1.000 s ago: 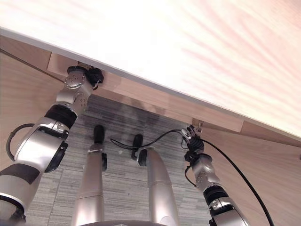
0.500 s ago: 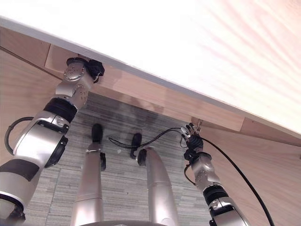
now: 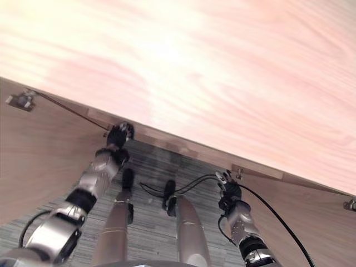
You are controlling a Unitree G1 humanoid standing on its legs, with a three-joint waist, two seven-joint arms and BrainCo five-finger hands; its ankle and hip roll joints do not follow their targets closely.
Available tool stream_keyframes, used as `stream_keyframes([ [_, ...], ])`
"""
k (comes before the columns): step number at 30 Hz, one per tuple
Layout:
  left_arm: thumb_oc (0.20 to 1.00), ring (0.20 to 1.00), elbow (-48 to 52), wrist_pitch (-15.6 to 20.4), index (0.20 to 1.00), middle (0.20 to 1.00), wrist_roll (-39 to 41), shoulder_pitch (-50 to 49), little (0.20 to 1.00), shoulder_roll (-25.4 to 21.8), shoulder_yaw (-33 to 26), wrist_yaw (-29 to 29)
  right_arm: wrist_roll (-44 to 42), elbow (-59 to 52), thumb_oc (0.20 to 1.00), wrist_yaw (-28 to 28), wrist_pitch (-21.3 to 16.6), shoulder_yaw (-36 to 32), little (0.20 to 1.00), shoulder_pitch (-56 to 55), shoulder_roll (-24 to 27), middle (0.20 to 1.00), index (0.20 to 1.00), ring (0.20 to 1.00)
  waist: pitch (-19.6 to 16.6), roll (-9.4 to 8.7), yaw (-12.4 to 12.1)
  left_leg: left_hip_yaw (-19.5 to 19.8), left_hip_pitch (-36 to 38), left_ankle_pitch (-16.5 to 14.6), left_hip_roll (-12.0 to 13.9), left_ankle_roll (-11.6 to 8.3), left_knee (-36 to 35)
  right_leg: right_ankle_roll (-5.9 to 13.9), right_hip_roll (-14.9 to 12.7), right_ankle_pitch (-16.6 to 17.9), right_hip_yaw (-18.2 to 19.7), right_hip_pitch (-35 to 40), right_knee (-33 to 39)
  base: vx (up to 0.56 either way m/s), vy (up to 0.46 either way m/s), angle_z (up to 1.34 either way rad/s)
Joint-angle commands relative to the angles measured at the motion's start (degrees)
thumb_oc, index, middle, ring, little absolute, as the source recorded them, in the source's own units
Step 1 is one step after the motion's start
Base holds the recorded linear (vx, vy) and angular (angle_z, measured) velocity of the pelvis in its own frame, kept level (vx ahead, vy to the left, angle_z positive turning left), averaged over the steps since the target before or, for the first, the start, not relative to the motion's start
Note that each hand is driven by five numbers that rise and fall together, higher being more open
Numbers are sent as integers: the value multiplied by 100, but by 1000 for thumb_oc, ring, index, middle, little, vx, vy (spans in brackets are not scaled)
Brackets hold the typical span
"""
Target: Put the empty folder in the office cabinet
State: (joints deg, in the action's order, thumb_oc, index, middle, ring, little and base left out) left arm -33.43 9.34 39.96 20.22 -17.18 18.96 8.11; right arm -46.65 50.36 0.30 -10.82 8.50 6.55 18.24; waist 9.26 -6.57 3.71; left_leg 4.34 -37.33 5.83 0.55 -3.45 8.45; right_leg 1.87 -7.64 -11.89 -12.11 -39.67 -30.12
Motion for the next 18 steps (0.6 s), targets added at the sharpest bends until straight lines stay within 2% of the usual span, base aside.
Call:
stream_keyframes([
  [1,200,200,636,216,200,200,-258,304,200,-176,-179,-426,396,-40,1000,66,90,-236,1000,-147,323,1000,1000,1000,296,312,-75,21,480,-201,325,-218,-137,512,-108,1094,235,271,1177,49,-6,1],
  [2,536,536,822,179,536,536,-239,37,536,-246,-177,-493,462,-3,1000,95,142,-288,1000,-233,312,1000,1000,1000,305,349,-101,15,639,-178,313,-217,-208,513,-103,1102,197,459,1260,73,4,3],
  [3,1000,1000,992,137,1000,1000,-228,-129,1000,-289,-152,-603,543,57,1000,124,179,-311,1000,-307,316,1000,1000,1000,303,380,-123,13,794,-163,306,-220,-292,515,-105,1106,202,610,1332,59,2,7],
  [12,1000,1000,2536,-80,1000,1000,-293,-1613,1000,-1070,-239,-1413,1111,741,1000,353,360,-607,1000,-757,268,1000,1000,1000,110,539,-302,-15,1954,-106,384,-258,-764,580,-47,1046,90,1916,1740,86,-16,2],
  [18,1000,1000,2597,-162,1000,1000,-561,-2290,1000,-1269,-414,-1660,1501,1094,1000,457,435,-587,1000,-893,201,1000,1000,1000,-149,646,-375,-36,2547,-7,447,-307,-1030,582,32,994,64,2530,1934,77,-29,0],
])
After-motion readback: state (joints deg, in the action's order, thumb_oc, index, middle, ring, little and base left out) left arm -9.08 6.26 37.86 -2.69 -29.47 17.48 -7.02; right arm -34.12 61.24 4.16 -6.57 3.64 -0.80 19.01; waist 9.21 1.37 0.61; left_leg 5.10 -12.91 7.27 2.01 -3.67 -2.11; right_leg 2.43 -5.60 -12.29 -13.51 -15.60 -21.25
